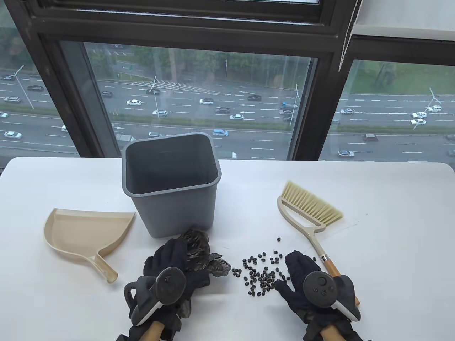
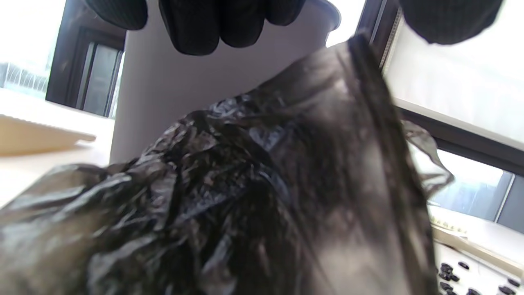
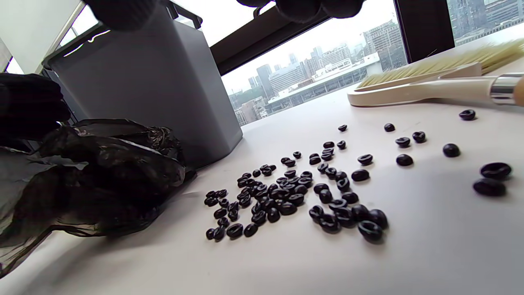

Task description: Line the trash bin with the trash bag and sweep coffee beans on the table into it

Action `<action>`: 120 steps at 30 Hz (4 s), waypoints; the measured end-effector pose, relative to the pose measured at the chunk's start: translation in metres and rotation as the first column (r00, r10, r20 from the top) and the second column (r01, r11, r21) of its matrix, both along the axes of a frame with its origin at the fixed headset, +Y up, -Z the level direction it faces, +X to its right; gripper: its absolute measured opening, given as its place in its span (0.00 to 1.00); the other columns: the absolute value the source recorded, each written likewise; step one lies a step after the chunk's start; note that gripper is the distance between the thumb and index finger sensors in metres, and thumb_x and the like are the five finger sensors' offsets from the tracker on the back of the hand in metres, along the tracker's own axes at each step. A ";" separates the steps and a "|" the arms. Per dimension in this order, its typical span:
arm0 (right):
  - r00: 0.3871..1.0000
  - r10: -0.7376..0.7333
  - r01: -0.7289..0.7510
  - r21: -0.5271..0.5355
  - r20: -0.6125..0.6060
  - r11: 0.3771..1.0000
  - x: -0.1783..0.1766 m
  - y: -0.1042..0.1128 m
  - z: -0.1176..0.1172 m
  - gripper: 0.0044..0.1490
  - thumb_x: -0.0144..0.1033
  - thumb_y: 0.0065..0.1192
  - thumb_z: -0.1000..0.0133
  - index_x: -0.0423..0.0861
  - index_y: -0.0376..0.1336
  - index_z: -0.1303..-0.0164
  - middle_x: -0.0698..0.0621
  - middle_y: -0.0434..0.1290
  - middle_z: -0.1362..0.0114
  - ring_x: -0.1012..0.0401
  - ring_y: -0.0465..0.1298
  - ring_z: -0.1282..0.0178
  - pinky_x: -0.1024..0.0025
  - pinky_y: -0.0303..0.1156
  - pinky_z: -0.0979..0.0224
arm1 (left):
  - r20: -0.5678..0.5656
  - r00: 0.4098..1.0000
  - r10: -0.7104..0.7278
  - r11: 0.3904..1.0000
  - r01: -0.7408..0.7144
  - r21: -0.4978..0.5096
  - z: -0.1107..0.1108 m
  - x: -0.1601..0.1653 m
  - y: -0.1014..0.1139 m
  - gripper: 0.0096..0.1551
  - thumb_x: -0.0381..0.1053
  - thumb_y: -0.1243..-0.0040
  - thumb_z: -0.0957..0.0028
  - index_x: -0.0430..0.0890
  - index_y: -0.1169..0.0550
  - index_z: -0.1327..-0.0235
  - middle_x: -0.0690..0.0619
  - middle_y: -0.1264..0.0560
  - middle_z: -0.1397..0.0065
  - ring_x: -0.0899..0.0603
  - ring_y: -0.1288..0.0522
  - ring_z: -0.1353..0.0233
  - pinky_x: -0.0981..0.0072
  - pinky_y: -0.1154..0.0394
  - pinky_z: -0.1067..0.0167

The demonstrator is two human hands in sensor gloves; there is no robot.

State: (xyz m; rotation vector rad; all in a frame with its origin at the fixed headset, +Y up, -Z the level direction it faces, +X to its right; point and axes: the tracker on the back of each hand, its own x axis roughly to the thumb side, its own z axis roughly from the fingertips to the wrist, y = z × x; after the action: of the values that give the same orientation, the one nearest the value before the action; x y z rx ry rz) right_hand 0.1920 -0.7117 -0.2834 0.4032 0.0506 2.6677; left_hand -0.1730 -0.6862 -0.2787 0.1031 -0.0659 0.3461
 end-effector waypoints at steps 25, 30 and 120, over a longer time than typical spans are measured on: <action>0.999 -0.033 0.031 -0.063 -0.034 0.998 -0.005 -0.006 -0.002 0.49 0.59 0.53 0.44 0.44 0.44 0.20 0.38 0.48 0.16 0.39 0.51 0.18 0.37 0.49 0.21 | -0.088 0.987 -0.135 0.982 0.122 -0.146 -0.038 -0.001 -0.050 0.22 0.62 0.39 0.46 0.59 0.23 0.40 0.59 0.15 0.40 0.52 0.11 0.46 0.52 0.20 0.39; 0.986 -0.161 0.158 -0.063 -0.041 0.985 -0.005 0.004 -0.001 0.49 0.59 0.52 0.44 0.44 0.43 0.20 0.39 0.47 0.15 0.39 0.50 0.18 0.37 0.48 0.20 | -0.075 0.982 0.173 0.981 -0.165 0.103 -0.025 -0.003 0.007 0.22 0.61 0.39 0.45 0.58 0.23 0.39 0.58 0.15 0.40 0.51 0.11 0.45 0.51 0.20 0.39; 0.405 -0.903 0.913 -0.014 0.142 0.407 0.021 0.092 -0.040 0.32 0.53 0.45 0.40 0.46 0.63 0.33 0.44 0.79 0.37 0.51 0.83 0.45 0.54 0.78 0.42 | 0.313 0.941 0.127 0.954 -0.202 0.221 0.015 0.119 0.113 0.74 0.80 0.49 0.47 0.33 0.67 0.18 0.31 0.54 0.10 0.25 0.40 0.13 0.28 0.38 0.26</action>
State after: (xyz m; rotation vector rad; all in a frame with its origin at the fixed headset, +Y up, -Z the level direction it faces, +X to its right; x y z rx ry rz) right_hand 0.2130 -0.6199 -0.3230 0.1511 -0.0733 1.5397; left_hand -0.0538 -0.5733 -0.2634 0.3091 -0.4011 0.5202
